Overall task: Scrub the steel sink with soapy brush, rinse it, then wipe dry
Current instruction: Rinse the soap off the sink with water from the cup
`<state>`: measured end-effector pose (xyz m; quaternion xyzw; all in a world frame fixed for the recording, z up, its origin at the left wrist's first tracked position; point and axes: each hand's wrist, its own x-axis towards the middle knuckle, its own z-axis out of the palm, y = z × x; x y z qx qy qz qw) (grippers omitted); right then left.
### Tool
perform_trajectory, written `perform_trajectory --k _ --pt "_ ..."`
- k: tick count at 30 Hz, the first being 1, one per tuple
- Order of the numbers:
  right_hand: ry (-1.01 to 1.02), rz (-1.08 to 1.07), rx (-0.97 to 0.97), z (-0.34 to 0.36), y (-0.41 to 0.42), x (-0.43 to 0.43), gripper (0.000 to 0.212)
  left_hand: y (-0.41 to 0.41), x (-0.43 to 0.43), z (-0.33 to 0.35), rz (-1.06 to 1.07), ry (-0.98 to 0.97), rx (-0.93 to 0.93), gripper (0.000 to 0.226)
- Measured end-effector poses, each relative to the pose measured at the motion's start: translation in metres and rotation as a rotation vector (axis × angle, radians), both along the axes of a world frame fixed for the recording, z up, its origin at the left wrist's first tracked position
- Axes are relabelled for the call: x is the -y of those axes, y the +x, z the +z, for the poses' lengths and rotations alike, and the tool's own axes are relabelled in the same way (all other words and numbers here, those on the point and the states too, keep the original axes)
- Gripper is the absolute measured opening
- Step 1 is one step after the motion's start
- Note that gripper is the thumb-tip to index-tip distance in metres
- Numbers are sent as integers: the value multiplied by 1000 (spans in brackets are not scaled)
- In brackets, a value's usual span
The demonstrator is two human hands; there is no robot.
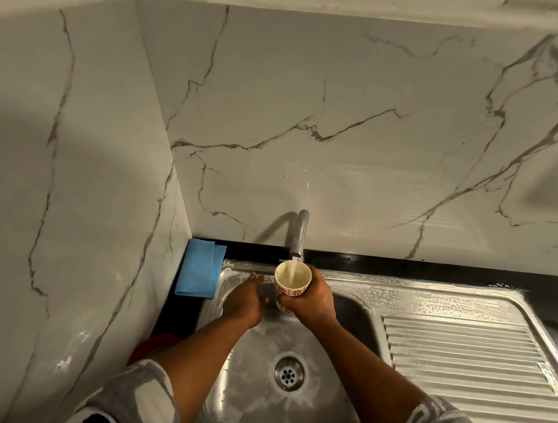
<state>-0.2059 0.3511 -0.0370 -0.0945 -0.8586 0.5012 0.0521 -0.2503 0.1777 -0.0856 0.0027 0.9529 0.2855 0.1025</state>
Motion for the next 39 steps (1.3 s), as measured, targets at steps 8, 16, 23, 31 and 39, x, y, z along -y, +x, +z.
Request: perform_trajectory --k 8,16,23,31,39 --pt "-16 5 -14 -1 -2 2 83 -3 -6 -9 69 77 7 35" --pt "-34 11 -18 1 -1 5 78 -7 8 -15 72 46 37 55" --pt "-49 4 7 -3 -3 8 86 -4 9 -11 102 47 35 55" --pt "-36 10 -2 -5 -3 9 83 -6 12 -17 136 81 51 44" --pt "-44 -3 -17 -7 -4 8 85 -6 14 -14 91 15 55 55"
